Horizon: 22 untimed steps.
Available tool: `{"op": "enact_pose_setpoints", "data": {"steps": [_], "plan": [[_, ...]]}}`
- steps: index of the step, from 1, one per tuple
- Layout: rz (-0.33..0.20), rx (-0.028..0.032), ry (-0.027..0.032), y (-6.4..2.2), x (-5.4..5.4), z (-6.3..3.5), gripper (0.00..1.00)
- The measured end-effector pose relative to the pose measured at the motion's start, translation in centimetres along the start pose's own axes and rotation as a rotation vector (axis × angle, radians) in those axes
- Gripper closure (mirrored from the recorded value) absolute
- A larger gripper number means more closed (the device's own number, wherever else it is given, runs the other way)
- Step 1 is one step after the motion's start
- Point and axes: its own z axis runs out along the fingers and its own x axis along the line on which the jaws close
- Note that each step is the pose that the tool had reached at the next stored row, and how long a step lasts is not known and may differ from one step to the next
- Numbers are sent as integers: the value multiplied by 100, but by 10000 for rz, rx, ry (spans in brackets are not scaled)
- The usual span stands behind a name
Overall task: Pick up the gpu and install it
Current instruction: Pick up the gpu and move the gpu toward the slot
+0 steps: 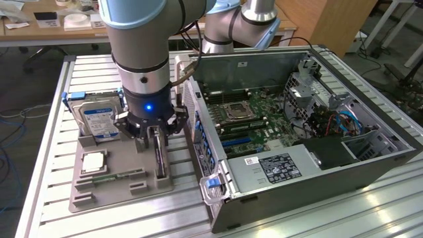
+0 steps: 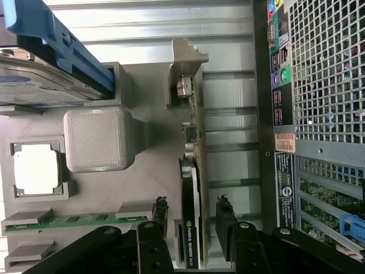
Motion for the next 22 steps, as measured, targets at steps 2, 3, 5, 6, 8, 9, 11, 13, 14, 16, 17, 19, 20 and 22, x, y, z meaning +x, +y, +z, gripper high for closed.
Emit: {"op": "enact_pose_setpoints", "data": {"steps": [2, 3, 5, 6, 8, 9, 11, 13, 14, 16, 17, 19, 20, 22], "plan": [[0, -1, -1, -1, 0, 25, 53], [0, 2, 2, -2, 1, 38, 53], [0, 1, 1, -3, 2, 71, 53], [0, 1, 1, -4, 2, 86, 53], [0, 2, 1, -5, 3, 112, 53], [0, 2, 1, -6, 3, 126, 53], [0, 3, 1, -7, 4, 152, 53], [0, 2, 0, -8, 4, 179, 53], [0, 2, 1, -9, 5, 192, 53], [0, 3, 2, -10, 5, 217, 53], [0, 3, 1, -10, 5, 223, 53], [0, 6, 4, -11, 6, 224, 53], [0, 5, 3, -11, 6, 225, 53], [2, 1, -1, -5, 6, 233, 53]]}}
